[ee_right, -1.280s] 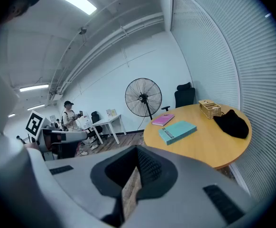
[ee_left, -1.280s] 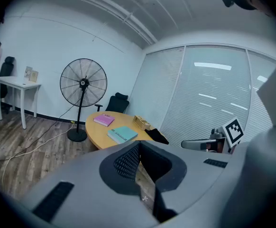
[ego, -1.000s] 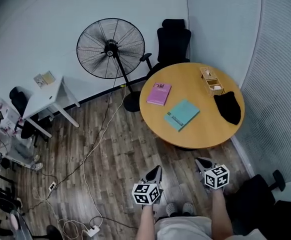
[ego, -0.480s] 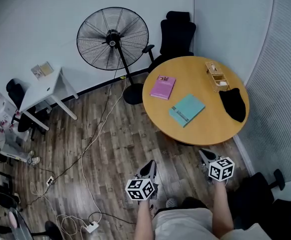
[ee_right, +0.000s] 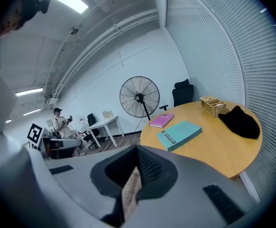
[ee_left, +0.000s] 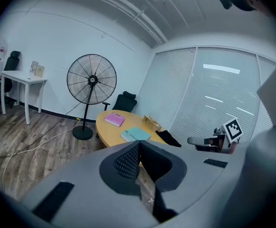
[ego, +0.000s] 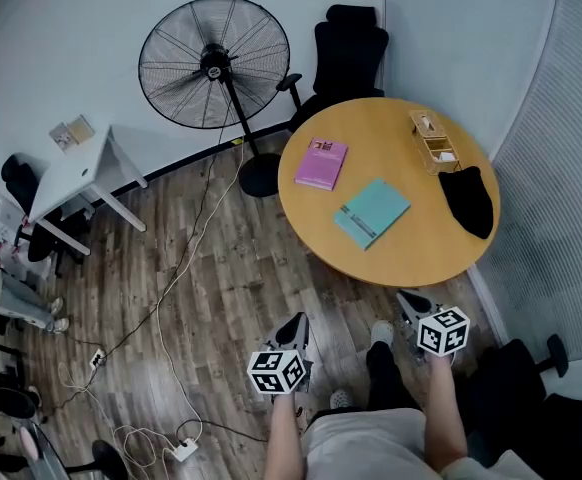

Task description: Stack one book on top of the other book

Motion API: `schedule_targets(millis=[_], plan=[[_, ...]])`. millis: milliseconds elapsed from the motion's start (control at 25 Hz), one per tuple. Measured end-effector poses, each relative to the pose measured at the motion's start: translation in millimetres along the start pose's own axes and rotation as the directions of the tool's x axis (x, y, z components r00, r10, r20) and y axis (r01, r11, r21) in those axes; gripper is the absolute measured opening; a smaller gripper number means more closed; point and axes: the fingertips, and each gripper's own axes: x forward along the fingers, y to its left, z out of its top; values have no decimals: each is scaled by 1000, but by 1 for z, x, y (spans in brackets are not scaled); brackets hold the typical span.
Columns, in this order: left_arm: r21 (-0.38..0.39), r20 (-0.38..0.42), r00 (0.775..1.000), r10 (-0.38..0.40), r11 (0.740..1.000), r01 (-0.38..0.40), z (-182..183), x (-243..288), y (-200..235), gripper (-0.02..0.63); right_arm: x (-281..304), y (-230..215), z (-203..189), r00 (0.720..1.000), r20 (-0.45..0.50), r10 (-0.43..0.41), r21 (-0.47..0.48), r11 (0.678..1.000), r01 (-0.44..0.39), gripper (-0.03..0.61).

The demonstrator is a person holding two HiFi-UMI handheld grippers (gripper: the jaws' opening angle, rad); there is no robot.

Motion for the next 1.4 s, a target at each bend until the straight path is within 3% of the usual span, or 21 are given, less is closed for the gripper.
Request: schedule_targets(millis=[400, 520, 920, 1200, 1400], plan=[[-47, 18, 997, 75, 996, -75, 29, 78, 20, 28, 68, -73, 33, 998, -35, 60, 24, 998, -59, 21], [-109, 53, 992, 114, 988, -108, 49, 103, 29, 28, 95, -101, 54, 996, -56, 74, 25, 997, -72, 21], [-158, 61, 971, 232, 963, -220, 102, 184, 43, 28, 162, -192, 109, 983, -105, 150, 39, 988, -147, 21], [-148, 6, 957, 291, 946, -287, 104, 236, 39, 28, 194, -242, 120, 974, -149, 172, 39, 985, -168, 21], [-190, -28, 943, 330, 925, -329, 92, 263, 42, 28, 216, -262, 125, 960, -205, 191, 6, 981, -194, 21]])
